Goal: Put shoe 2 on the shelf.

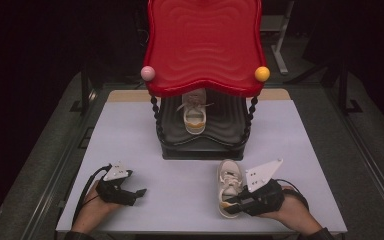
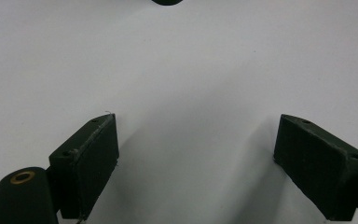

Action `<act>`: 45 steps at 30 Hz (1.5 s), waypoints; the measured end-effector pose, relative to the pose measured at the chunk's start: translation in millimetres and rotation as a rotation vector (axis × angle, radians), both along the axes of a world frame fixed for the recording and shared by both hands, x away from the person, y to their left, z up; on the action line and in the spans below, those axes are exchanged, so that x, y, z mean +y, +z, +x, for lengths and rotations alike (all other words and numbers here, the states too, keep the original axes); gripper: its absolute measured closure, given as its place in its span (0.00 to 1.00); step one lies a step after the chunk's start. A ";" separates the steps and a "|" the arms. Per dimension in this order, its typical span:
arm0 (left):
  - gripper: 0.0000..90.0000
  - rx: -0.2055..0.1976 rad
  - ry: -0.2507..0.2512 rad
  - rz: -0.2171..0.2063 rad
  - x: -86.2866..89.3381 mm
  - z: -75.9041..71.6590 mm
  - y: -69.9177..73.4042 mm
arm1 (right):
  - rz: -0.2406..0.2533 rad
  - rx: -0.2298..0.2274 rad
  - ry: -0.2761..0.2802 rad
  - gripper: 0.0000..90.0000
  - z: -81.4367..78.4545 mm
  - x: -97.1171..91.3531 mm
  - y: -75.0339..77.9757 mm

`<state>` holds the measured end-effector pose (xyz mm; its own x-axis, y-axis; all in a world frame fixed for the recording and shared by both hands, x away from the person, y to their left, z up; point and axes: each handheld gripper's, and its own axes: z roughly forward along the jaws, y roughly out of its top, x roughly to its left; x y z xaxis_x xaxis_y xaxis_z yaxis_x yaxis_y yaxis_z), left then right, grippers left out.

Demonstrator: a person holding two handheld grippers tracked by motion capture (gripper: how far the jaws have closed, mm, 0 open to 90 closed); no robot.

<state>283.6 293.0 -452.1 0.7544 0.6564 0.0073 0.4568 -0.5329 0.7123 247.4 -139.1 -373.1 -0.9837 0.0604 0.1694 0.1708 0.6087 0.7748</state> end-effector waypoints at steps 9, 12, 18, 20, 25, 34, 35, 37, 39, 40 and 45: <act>0.15 0.000 0.000 0.001 0.0 0.0 0.0 | -0.001 -0.063 0.032 0.87 6.5 15.3 35.7; 0.15 0.000 0.000 0.000 0.0 0.0 0.0 | -0.005 -0.079 0.028 0.87 13.3 18.6 44.3; 0.15 0.001 0.002 -0.002 0.0 0.0 -0.1 | -0.006 -0.110 0.019 0.87 30.2 22.3 58.4; 0.15 0.000 0.002 -0.002 0.0 0.0 -0.1 | -0.010 -0.118 0.007 0.87 36.6 23.4 62.6; 0.15 0.001 0.001 -0.003 0.1 0.1 -0.1 | -0.019 -0.140 -0.013 0.87 56.6 24.0 70.9; 0.15 0.002 0.002 -0.002 0.0 0.1 0.0 | -0.055 -0.157 -0.045 0.87 89.7 26.9 74.0; 0.15 0.002 0.001 -0.003 0.1 0.1 0.0 | -0.064 -0.162 -0.049 0.87 93.4 27.8 74.0; 0.15 0.002 0.001 -0.003 0.1 0.1 0.0 | -0.079 -0.172 -0.063 0.87 98.5 28.9 74.4; 0.15 0.002 0.001 -0.003 0.1 0.1 0.0 | -0.087 -0.194 -0.061 0.87 103.9 29.0 75.0; 0.15 0.002 0.001 -0.003 0.1 0.1 0.0 | -0.081 -0.198 -0.069 0.87 106.2 29.5 75.0; 0.15 0.001 0.001 -0.001 0.1 0.2 0.1 | -0.101 -0.219 -0.093 0.86 115.8 30.6 72.0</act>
<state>283.8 293.1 -452.1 0.7538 0.6570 0.0062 0.4579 -0.5320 0.7122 363.2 -108.5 -301.1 -0.9857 0.1577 -0.0588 0.0640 0.6742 0.7358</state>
